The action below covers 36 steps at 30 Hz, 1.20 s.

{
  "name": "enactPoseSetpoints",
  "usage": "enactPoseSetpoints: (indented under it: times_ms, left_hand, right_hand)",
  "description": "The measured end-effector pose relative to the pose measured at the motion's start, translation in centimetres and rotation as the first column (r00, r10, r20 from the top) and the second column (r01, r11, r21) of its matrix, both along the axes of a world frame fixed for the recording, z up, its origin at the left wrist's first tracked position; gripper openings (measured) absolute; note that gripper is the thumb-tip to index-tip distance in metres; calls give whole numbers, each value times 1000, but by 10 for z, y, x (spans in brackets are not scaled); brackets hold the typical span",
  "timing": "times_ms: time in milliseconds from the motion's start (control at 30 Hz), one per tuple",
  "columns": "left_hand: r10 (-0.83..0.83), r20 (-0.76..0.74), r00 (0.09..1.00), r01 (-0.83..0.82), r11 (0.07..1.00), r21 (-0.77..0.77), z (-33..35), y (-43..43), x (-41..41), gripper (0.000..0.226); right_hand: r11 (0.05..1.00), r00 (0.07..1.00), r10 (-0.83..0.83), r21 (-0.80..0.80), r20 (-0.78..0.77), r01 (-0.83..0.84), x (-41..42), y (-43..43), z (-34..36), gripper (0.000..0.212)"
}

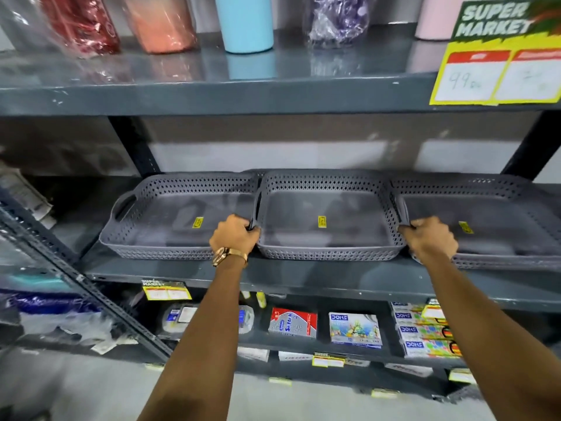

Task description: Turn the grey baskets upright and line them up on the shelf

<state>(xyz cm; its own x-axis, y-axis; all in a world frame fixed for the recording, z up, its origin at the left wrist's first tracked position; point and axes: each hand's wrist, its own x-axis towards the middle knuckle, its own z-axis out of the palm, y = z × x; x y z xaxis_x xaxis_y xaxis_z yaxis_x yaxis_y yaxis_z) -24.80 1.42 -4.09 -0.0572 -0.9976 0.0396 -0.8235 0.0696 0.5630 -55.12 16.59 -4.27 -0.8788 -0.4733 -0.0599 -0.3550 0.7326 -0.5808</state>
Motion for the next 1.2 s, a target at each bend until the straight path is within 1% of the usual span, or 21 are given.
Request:
enactPoseSetpoints:
  times_ms: [33, 133, 300, 467, 733, 867, 1000, 1100, 1167, 1200]
  left_hand:
    - [-3, 12, 1000, 3, 1000, -3, -2, 4, 4, 36]
    - [10, 35, 999, -10, 1000, -1, -5, 23, 12, 33]
    - [-12, 55, 998, 14, 999, -31, -7, 43, 24, 36]
    - [-23, 89, 996, 26, 999, -41, -5, 47, 27, 35]
    - [-35, 123, 992, 51, 991, -126, -3, 41, 29, 38]
    - [-40, 146, 988, 62, 986, -153, -6, 35, 29, 40]
    - [-50, 166, 985, 75, 986, -149, -6, 33, 30, 44]
    - [-51, 157, 986, 75, 986, -152, -3, 34, 31, 45]
    - [-75, 156, 985, 97, 986, -139, -4, 37, 33, 45]
    - [-102, 162, 982, 125, 983, -136, -4, 37, 33, 45]
  right_hand:
    - [1000, 1000, -2, 1, -2, 2, 1, 5, -1, 39]
    - [999, 999, -35, 15, -4, 35, 5, 26, -6, 49]
    - [999, 998, -37, 21, -45, 38, 10, 48, -6, 55]
    - [998, 998, 26, 52, -62, -23, 7, 57, -5, 53]
    - [997, 992, 30, 75, -126, -21, 1, 53, -6, 51]
    - [996, 987, 20, 85, -160, -7, -2, 50, -9, 55]
    - [995, 984, 2, 94, -177, 15, -3, 46, -12, 57]
    - [995, 984, 24, 95, -176, -8, 1, 47, -9, 55]
    - [997, 981, 31, 75, -194, -17, 7, 49, -5, 52]
    - [998, 972, 31, 54, -231, -19, 7, 51, -5, 53]
